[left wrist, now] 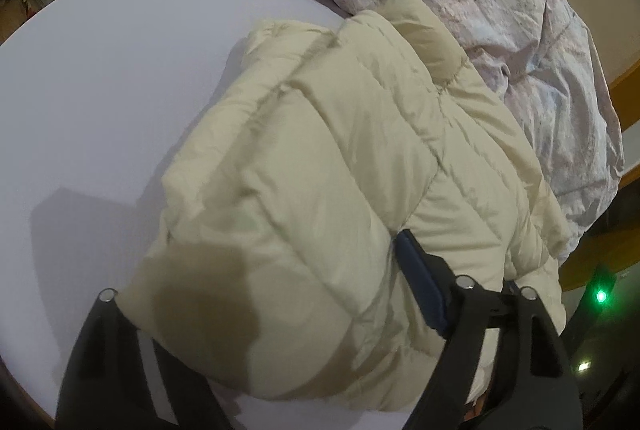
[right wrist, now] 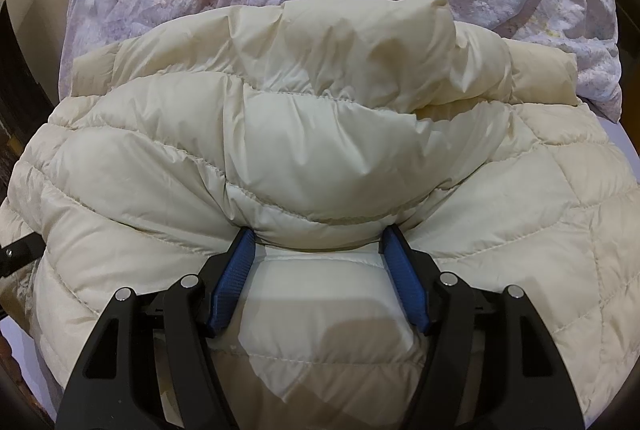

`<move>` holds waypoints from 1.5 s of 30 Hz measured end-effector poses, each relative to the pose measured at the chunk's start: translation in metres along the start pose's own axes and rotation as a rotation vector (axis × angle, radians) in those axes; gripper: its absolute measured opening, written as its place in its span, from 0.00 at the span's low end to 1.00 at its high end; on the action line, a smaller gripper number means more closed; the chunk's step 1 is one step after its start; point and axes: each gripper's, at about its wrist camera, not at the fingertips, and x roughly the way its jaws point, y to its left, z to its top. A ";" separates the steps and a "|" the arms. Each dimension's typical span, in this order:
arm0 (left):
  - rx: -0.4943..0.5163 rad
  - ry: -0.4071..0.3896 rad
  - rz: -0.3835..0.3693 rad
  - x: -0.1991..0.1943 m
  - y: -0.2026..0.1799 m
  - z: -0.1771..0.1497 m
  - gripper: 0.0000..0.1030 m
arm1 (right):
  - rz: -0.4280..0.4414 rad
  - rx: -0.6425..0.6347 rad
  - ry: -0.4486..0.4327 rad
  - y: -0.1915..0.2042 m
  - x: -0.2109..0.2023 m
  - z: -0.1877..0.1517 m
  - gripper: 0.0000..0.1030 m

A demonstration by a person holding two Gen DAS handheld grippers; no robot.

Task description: Fold large clothes

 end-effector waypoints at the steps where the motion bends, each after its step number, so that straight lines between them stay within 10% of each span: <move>1: -0.006 -0.003 -0.003 0.000 0.001 0.002 0.66 | 0.000 0.000 0.000 0.001 0.000 -0.001 0.66; 11: -0.005 -0.038 -0.021 -0.004 -0.005 0.006 0.27 | 0.024 -0.003 0.005 -0.002 -0.004 -0.001 0.66; 28: 0.026 -0.069 -0.025 -0.016 -0.013 0.006 0.20 | 0.042 -0.006 0.024 -0.018 -0.030 -0.019 0.62; 45: 0.210 -0.148 -0.231 -0.068 -0.119 -0.013 0.19 | 0.059 -0.026 0.010 -0.020 -0.014 -0.018 0.64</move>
